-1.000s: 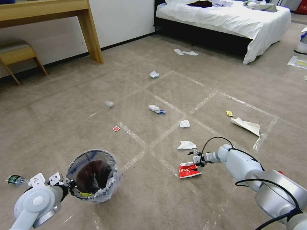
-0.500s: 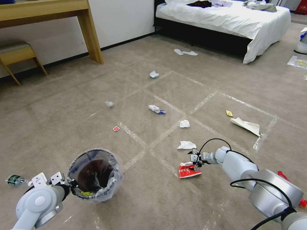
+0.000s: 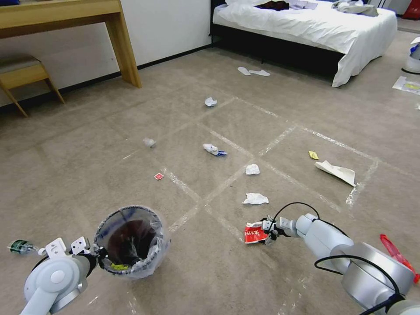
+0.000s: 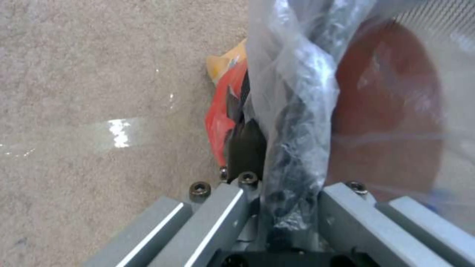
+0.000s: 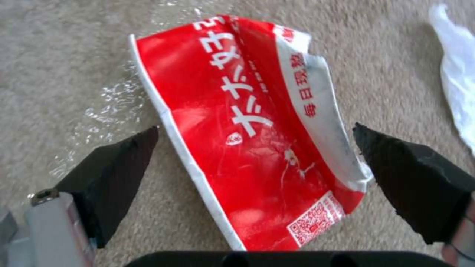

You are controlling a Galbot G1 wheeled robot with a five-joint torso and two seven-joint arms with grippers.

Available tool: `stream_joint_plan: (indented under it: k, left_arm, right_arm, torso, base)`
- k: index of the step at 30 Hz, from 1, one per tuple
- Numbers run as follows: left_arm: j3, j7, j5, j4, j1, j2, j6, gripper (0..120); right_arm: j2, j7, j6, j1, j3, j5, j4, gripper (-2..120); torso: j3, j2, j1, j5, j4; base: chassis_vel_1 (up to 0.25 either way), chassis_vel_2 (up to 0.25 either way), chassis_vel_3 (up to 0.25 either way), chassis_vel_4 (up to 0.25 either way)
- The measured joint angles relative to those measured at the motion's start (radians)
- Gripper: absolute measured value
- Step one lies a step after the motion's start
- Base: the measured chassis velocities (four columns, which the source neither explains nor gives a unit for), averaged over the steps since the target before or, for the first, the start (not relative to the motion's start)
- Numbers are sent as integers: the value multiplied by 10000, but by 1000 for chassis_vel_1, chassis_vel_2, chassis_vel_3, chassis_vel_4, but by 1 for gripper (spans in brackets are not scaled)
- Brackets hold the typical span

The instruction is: Pick up the trash bin and place the garbage on the floor into it.

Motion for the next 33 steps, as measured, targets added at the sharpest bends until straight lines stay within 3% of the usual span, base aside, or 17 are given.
stream_joint_plan:
  k: [18,24,33]
  left_arm:
    - [74,63,117,-101,6,-15,-4,0]
    - [116,79,166,-104,29,-16,-5,0]
    - [203,140,276,-34,16,-48,-5,0]
  right_arm:
    - [192,-186,-364,-297,364,1159,140,100]
    - [48,-171,-356,-556,519,1165,192,88]
    - [-109,-45,-500,-589,721,1249,183,88]
  torso:
    - [0,0,-1,0,1]
    - [0,0,0,0,-3]
    - [0,0,0,1,2]
  base:
    - [0,0,0,0]
    - [0,0,0,0]
    - [0,0,0,0]
